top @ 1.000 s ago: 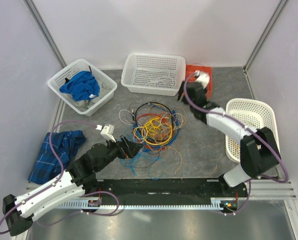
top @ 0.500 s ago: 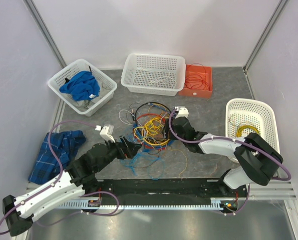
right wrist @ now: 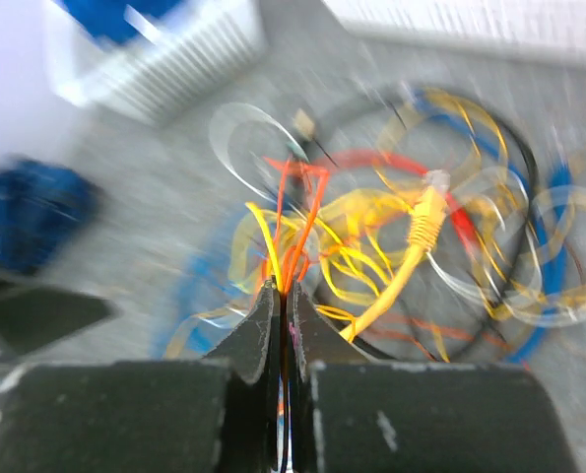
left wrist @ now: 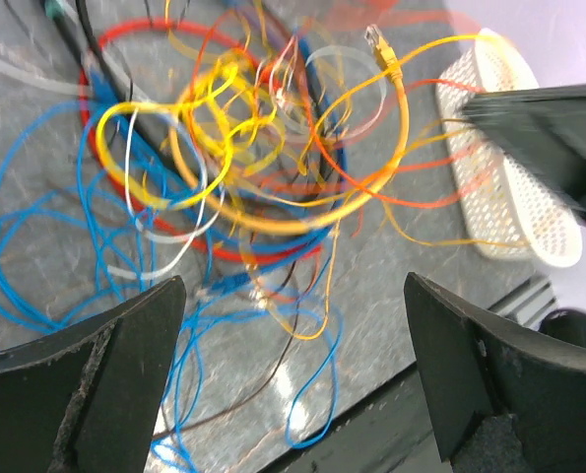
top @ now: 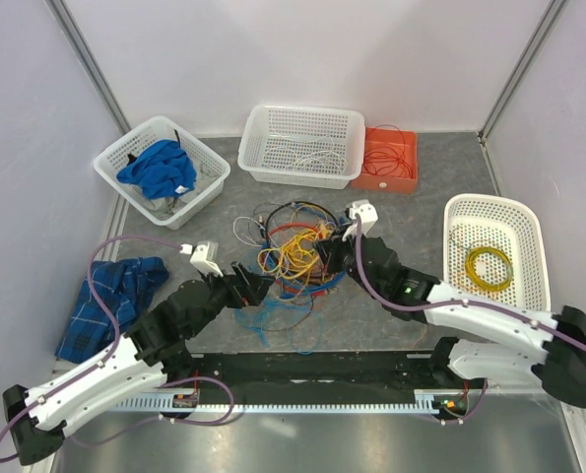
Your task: Untangle the cables
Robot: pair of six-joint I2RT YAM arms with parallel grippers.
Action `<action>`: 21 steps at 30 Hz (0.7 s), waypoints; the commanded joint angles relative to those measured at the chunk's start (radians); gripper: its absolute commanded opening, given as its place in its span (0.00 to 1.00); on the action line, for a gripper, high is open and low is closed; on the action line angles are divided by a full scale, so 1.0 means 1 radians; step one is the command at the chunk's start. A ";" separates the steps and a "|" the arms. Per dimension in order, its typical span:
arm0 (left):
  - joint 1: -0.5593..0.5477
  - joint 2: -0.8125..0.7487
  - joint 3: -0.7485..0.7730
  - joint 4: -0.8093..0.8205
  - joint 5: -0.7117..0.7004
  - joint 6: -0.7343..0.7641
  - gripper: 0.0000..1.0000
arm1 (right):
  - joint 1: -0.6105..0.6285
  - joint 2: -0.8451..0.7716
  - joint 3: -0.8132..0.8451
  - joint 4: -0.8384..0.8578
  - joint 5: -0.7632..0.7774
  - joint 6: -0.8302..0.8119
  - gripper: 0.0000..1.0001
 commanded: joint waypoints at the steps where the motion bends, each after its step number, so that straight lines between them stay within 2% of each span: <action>1: -0.003 -0.017 0.107 0.066 -0.090 0.120 1.00 | 0.041 -0.095 0.131 -0.079 0.070 -0.063 0.00; 6: -0.005 -0.018 0.140 0.176 -0.078 0.245 1.00 | 0.051 -0.127 0.160 -0.143 0.062 -0.065 0.00; 9: -0.003 0.006 0.147 0.253 -0.035 0.266 0.99 | 0.054 -0.153 0.148 -0.133 0.039 -0.060 0.00; 16: -0.003 0.227 0.222 0.360 0.150 0.295 0.92 | 0.057 -0.190 0.148 -0.131 -0.008 -0.057 0.00; 21: -0.003 0.339 0.255 0.417 0.166 0.318 0.84 | 0.058 -0.228 0.152 -0.142 -0.060 -0.036 0.00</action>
